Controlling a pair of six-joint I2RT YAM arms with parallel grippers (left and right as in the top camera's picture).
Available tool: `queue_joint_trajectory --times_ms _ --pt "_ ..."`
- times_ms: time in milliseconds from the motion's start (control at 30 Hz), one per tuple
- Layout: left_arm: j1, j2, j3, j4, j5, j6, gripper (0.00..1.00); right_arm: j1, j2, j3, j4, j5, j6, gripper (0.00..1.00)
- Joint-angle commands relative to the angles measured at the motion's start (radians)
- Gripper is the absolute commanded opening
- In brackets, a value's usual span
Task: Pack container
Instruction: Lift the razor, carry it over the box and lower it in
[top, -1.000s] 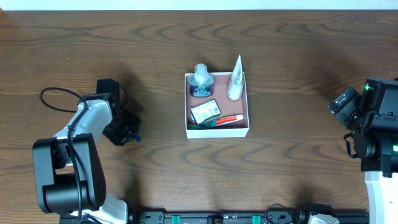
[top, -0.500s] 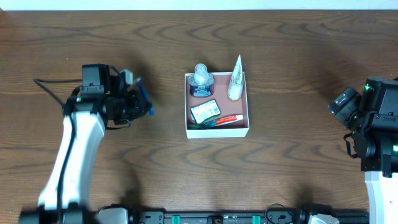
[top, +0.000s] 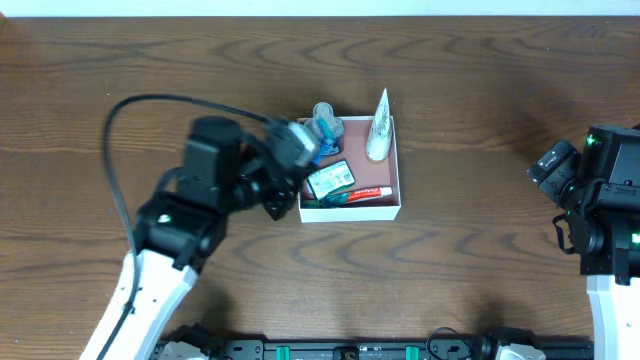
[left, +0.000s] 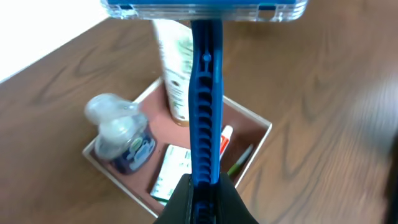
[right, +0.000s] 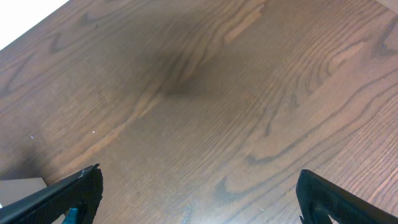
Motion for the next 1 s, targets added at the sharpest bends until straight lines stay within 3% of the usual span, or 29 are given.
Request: queue_joint_trajectory --times_ms 0,200,467,567,767,800,967 --pt "-0.058 0.065 0.016 -0.001 -0.114 0.222 0.06 -0.006 0.0 0.006 -0.001 0.014 0.013 0.99" --pt "-0.148 0.204 0.016 0.003 -0.253 0.349 0.06 -0.006 0.0 0.006 -0.001 0.014 0.013 0.99" --pt "-0.218 0.325 0.016 0.033 -0.396 0.36 0.06 -0.006 0.0 0.006 -0.001 0.014 0.013 0.99" --pt "-0.227 0.344 0.016 0.037 -0.405 0.36 0.34 -0.006 0.0 0.006 -0.001 0.014 0.013 0.99" --pt "-0.228 0.348 0.016 0.052 -0.406 0.359 0.67 -0.006 0.0 0.006 -0.001 0.014 0.013 0.99" --pt "-0.228 0.348 0.016 0.055 -0.406 0.358 0.77 -0.006 0.0 0.006 -0.001 0.014 0.013 0.99" --pt "-0.228 0.329 0.016 0.055 -0.406 0.336 0.8 -0.006 0.0 0.006 -0.001 0.014 0.013 0.99"
